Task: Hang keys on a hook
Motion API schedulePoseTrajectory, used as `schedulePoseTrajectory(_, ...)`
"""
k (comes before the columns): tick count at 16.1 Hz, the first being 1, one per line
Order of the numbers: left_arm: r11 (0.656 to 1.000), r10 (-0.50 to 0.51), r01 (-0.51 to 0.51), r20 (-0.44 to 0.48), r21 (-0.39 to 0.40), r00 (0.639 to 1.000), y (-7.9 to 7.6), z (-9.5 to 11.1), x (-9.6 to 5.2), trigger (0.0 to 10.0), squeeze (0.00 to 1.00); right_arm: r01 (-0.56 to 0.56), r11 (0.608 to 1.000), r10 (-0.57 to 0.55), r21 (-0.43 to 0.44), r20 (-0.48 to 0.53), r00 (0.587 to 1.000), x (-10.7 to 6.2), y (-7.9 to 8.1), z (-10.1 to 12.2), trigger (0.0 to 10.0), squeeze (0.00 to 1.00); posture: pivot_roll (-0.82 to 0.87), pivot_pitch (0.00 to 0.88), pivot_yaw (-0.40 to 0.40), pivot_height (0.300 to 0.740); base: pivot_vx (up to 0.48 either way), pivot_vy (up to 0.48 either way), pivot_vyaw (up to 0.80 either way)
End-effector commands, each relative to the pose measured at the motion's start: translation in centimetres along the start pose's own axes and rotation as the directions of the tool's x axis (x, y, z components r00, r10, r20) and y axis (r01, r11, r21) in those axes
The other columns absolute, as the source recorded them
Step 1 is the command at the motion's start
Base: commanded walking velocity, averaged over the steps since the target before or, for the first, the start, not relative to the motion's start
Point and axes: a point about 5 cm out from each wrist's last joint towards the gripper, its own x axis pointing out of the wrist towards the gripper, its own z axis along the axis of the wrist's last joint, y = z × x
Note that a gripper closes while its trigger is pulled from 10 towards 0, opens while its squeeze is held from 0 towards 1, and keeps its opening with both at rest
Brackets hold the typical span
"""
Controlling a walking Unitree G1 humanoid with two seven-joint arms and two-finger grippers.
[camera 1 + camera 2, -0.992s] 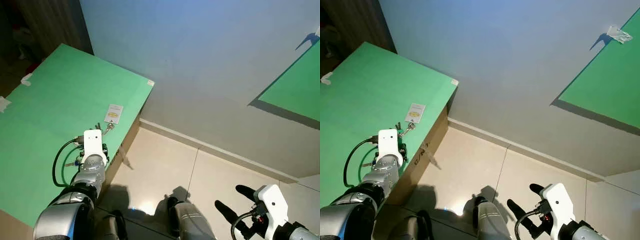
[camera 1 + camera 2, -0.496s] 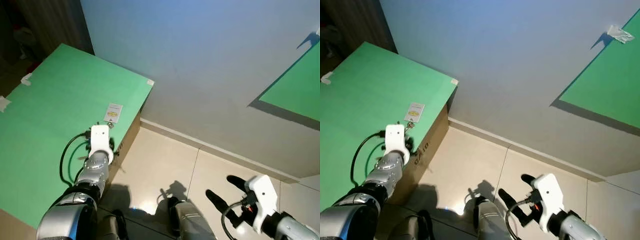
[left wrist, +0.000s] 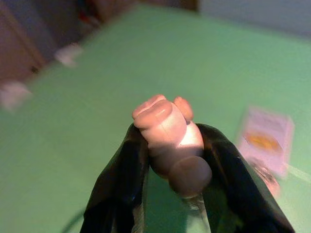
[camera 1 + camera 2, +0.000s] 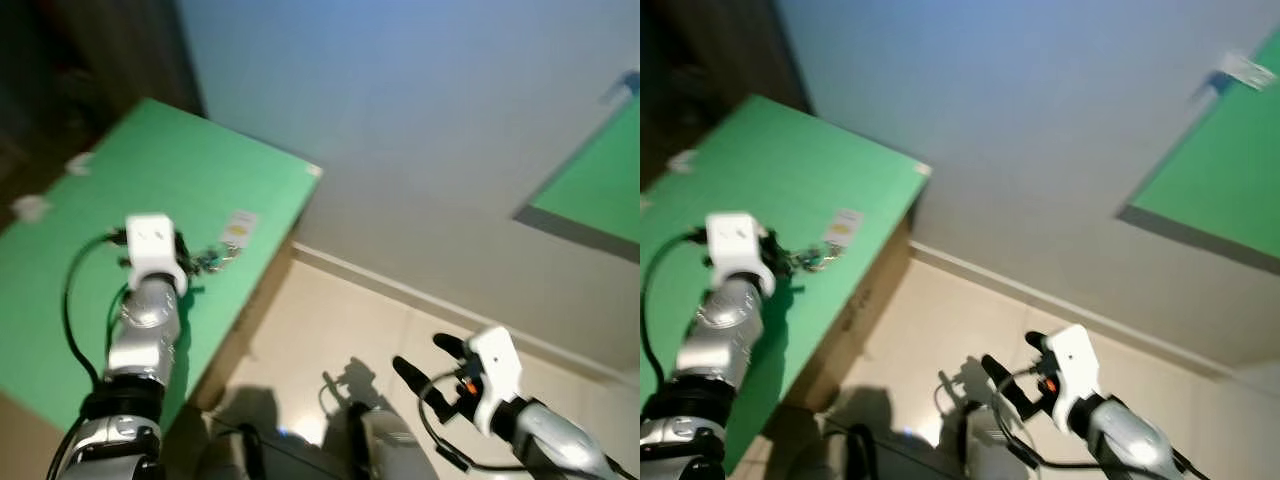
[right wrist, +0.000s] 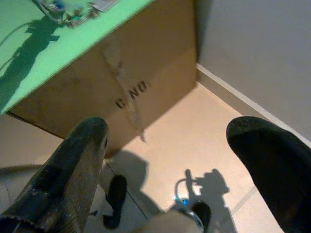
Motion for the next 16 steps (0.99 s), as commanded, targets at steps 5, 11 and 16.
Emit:
schedulePoseTrajectory(5, 0.877, -0.395, 0.46, 0.336, -0.139, 0.855, -6.5, 6.8, -2.8, 0.0, 0.0, 0.213, 0.977, -0.203, -0.032, 0.197, 0.959, 6.0, -2.6, 4.4, 10.0, 0.0, -0.23, 0.01, 0.075, 0.74, 0.0, 0.0, 0.0)
schedulePoseTrajectory(11, 0.899, -0.422, 0.433, 0.143, -0.059, 0.895, -3.9, -2.2, -8.3, 0.0, 0.0, 0.373, 0.928, -0.349, -0.011, 0.33, 0.877, 5.5, -3.4, 5.2, 10.0, 0.0, -0.25, 0.0, 0.141, 0.74, 0.0, 0.0, 0.0)
schedulePoseTrajectory(16, 0.89, -0.451, 0.452, 0.032, -0.061, 0.892, -3.4, -6.1, -13.7, 0.0, 0.0, 0.42, 0.907, -0.398, -0.02, 0.285, 0.872, 1.6, -3.8, 1.6, 10.0, 0.0, -0.23, 0.0, 0.115, 0.74, 0.0, 0.0, 0.0)
